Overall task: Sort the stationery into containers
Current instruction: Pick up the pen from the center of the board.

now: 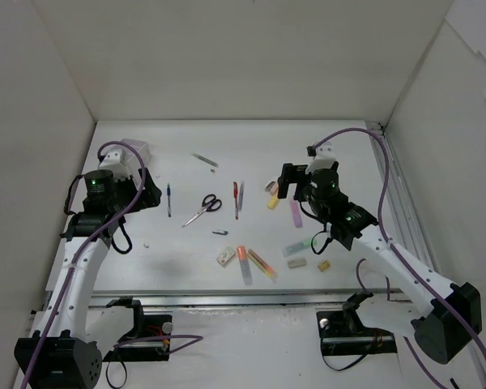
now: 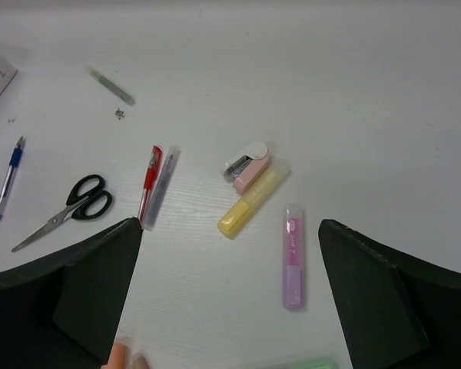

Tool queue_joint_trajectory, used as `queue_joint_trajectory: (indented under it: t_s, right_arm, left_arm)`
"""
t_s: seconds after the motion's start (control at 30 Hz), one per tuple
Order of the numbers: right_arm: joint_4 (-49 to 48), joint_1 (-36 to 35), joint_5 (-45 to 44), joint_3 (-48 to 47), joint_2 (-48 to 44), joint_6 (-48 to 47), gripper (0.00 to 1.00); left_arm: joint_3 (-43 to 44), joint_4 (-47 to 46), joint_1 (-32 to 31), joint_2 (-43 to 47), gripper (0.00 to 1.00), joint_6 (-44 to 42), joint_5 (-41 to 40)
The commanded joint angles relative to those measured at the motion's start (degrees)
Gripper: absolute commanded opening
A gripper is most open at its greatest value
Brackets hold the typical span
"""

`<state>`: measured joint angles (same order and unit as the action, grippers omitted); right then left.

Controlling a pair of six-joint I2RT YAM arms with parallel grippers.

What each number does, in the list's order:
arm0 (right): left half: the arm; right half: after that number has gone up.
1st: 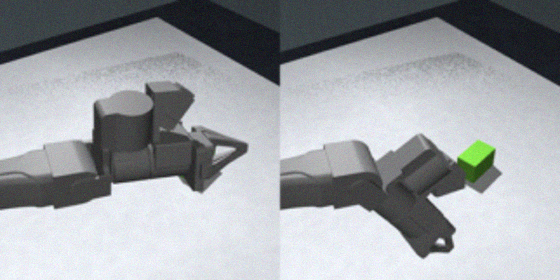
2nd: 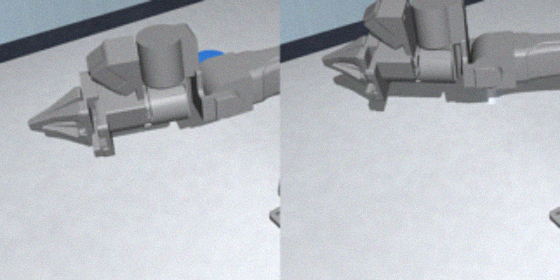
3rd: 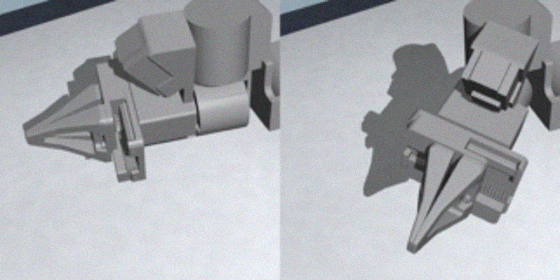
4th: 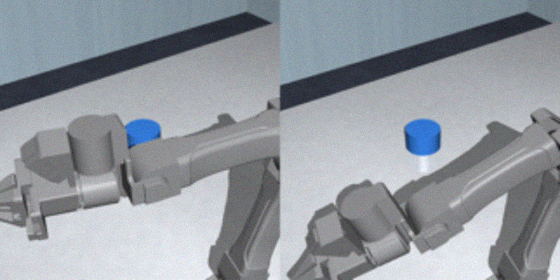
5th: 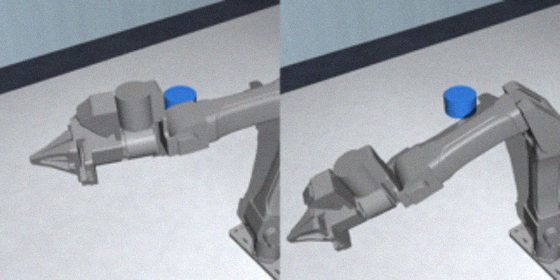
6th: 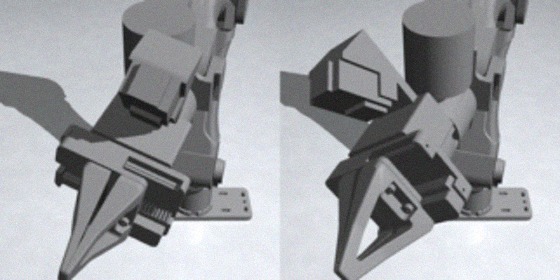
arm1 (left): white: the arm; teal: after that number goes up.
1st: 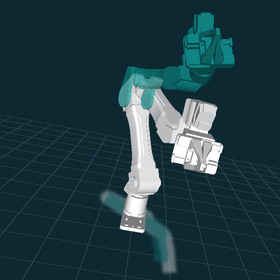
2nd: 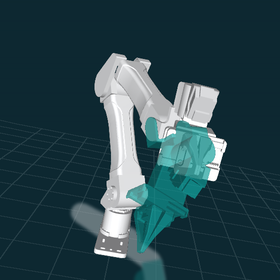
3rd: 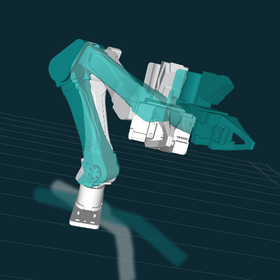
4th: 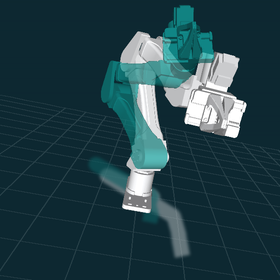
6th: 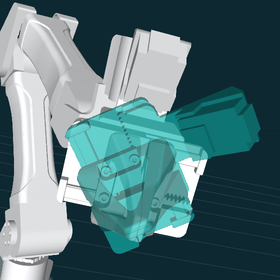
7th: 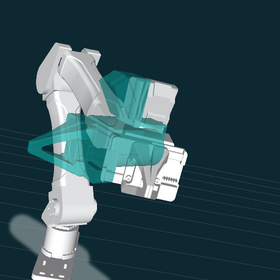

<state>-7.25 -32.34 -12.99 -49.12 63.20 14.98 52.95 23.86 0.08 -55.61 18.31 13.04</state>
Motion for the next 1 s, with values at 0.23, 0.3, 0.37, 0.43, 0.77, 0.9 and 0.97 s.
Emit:
queue_joint_trajectory:
  t_s: [0.23, 0.3, 0.37, 0.43, 0.77, 0.9, 0.97]
  right_arm:
    - [-6.83, -2.28, 9.74, 0.35, 0.16, -8.45, 0.98]
    - [-3.33, -4.75, 12.11, -2.11, 4.1, -14.42, 0.98]
    - [-1.9, -7.46, 14.29, -3.6, 7.62, -19.85, 0.98]
    - [1.87, -9.14, 17.47, -6.67, 13.51, -24.27, 0.95]
    - [5.84, -16.17, 20.54, -15.47, 31.44, -31.06, 0.87]
    - [5.75, -17.58, 23.54, -17.93, 36.2, -32.65, 0.81]
    - [5.84, -18.02, 24.5, -19.86, 39.09, -33.35, 0.78]
  left_arm:
    - [-0.39, -5.14, 0.36, 0.86, 0.99, 2.25, 0.41]
    - [-0.74, -5.31, 0.36, -0.28, 0.99, 2.7, 1.02]
    - [-1.09, -5.66, 0.36, -1.07, 0.99, 2.7, 1.9]
    - [-1.53, -6.19, 0.36, -1.95, 1.0, 3.05, 2.34]
    - [-2.76, -5.49, 0.36, -4.58, 1.0, 2.7, 1.03]
    - [-2.59, -5.14, 0.36, -6.6, 1.0, 2.35, 0.24]
    - [-2.41, -5.14, 0.36, -7.57, 1.0, 2.44, -0.03]
